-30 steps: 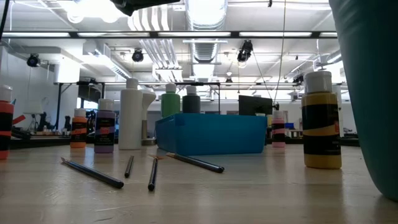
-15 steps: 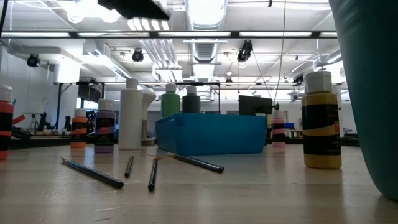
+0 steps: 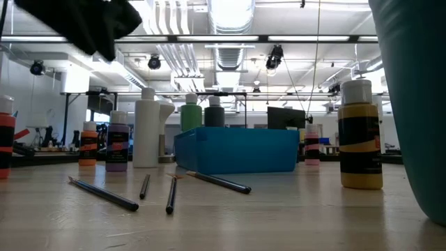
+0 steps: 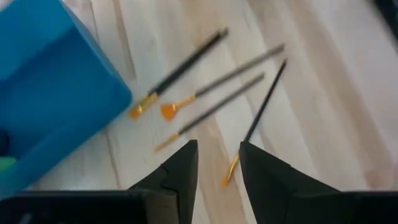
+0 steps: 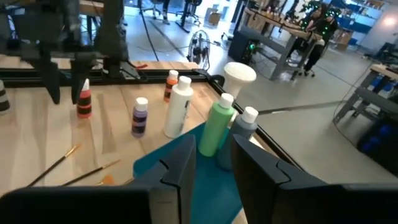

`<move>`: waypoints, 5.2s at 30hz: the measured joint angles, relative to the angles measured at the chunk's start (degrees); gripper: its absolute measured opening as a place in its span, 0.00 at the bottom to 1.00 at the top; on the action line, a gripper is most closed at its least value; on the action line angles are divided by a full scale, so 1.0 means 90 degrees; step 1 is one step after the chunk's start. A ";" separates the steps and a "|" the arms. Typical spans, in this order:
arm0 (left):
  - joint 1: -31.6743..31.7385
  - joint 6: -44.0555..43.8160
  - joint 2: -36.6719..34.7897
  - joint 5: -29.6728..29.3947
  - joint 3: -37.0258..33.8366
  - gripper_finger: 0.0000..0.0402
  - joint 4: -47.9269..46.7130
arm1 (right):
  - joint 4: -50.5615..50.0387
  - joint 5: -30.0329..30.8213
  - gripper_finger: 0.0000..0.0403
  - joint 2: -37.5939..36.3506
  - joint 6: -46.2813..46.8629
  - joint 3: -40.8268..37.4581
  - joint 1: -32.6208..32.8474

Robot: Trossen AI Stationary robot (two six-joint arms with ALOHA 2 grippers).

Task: Pick & Place Paint Supplies
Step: Put the gold paint brush into the green cup

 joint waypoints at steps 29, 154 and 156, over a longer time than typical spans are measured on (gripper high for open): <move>0.0029 0.0796 0.2025 0.0668 -0.0149 0.31 -0.0240 | 0.0017 -0.0502 0.20 0.0005 0.0233 -0.0057 -0.0298; -0.0624 0.8915 0.2056 -0.6963 0.2784 0.00 0.1093 | 0.3890 -0.7337 0.34 0.1302 0.0223 -0.0367 -0.2928; -0.0623 0.8924 0.2056 -0.6950 0.2782 0.00 0.1090 | 0.3962 -0.7399 0.35 0.1332 0.0219 -0.0355 -0.2946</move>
